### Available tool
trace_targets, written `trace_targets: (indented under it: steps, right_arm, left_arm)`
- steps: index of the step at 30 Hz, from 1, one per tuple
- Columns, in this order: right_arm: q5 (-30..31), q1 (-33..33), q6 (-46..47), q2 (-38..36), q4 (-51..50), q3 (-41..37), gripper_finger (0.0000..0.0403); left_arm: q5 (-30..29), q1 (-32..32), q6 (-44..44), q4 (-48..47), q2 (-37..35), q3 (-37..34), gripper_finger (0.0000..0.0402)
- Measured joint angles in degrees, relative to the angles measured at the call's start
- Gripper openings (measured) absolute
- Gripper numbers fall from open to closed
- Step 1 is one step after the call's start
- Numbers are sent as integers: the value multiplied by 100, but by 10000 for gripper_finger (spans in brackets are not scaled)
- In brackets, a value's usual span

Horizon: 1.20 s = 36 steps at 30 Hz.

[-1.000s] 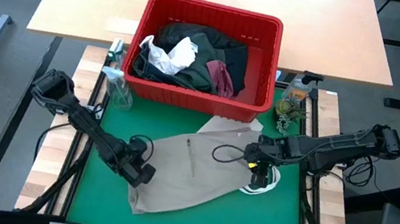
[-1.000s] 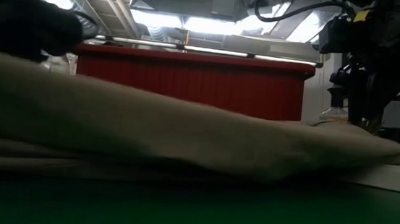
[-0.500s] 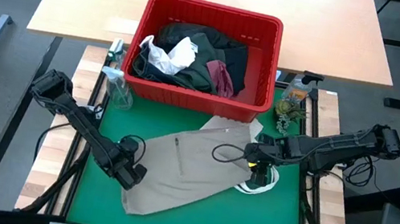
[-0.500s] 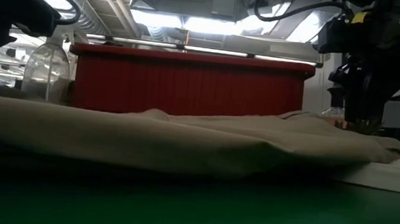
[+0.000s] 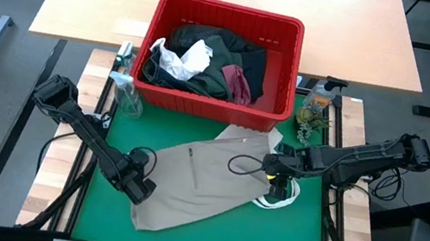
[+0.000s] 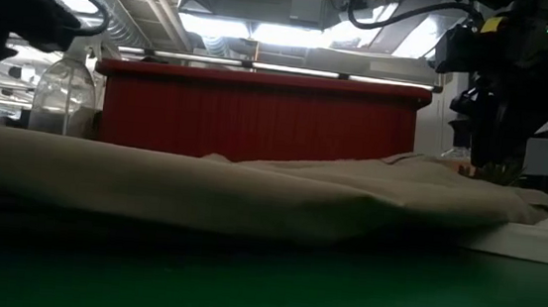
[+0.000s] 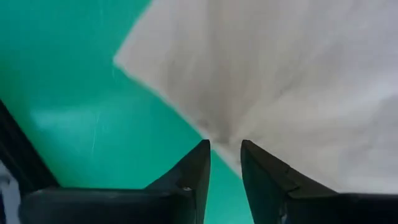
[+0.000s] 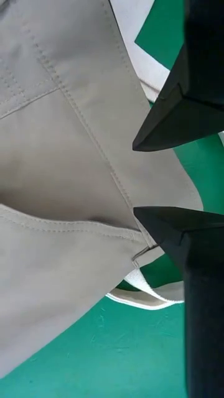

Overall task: Fold laundry
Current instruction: Fold the brown shorts

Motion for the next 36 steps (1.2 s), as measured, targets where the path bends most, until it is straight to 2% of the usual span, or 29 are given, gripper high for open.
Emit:
trace_targets:
  steps: [6,15,20,26,31,36]
  right_arm:
    - [-3,0,1,0,-2,0,156]
    - [-54,0,2,0,0,0,156]
    - [-55,0,0,0,0,0,156]
    - [-56,0,1,0,0,-1,156]
    - [-57,0,0,0,0,0,156]
    - [-57,0,0,0,0,0,156]
  left_arm:
    - [387,-167,61,32,-55,86,91]
    - [254,-596,-544,182,-79,201,91]
    - [247,-672,-709,189,-77,184,113]
    - [241,-675,-873,199,-72,179,161]
    - [-190,-675,-1502,317,15,175,190]
    - [-499,-675,-2251,337,163,173,191]
